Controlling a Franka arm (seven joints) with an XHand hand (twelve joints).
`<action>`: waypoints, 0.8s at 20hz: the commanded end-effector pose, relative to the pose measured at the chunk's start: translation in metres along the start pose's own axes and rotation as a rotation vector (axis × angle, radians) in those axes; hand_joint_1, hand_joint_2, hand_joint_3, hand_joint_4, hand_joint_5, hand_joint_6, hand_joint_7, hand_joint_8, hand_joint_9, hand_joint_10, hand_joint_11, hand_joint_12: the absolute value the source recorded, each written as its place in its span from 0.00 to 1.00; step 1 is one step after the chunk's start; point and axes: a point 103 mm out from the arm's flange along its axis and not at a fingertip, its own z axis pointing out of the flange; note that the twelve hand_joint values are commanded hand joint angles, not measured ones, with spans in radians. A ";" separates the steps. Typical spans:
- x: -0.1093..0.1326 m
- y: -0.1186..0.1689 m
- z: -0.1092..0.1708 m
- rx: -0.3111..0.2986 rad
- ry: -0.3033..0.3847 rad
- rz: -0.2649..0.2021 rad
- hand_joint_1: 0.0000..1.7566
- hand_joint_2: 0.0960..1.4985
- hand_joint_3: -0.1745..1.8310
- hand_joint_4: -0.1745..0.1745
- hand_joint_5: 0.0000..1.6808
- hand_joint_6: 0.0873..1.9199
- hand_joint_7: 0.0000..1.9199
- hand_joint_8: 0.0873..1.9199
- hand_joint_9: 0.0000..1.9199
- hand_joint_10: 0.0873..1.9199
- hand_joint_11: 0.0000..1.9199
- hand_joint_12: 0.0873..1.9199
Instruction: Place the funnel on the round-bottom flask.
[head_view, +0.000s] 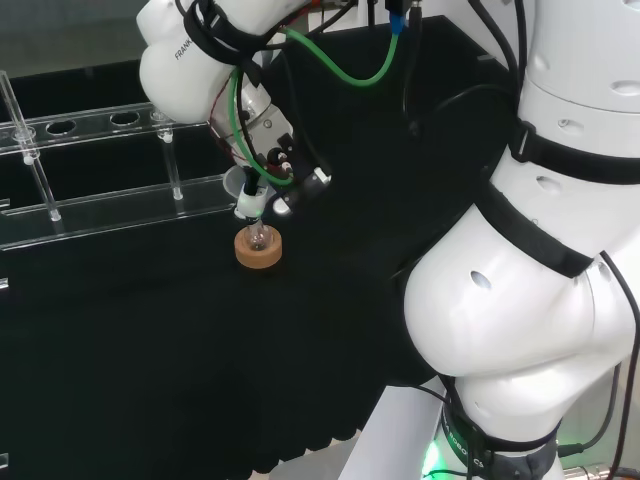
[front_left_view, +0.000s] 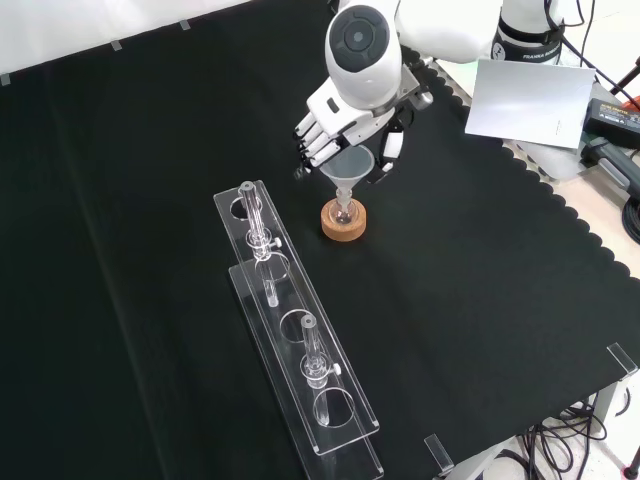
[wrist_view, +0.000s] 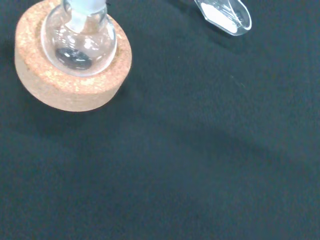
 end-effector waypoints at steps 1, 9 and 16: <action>-0.005 0.000 0.004 0.018 0.014 0.009 0.34 0.48 0.35 0.33 0.19 0.00 0.04 0.37 0.24 0.33 0.21 0.69; -0.005 -0.005 0.005 -0.037 0.051 -0.042 0.31 0.42 0.32 0.35 0.10 0.00 0.00 0.15 0.08 0.37 0.09 0.74; -0.017 -0.015 0.002 -0.134 0.089 -0.055 0.25 0.40 0.27 0.37 0.06 0.00 0.00 0.06 0.02 0.40 0.05 0.77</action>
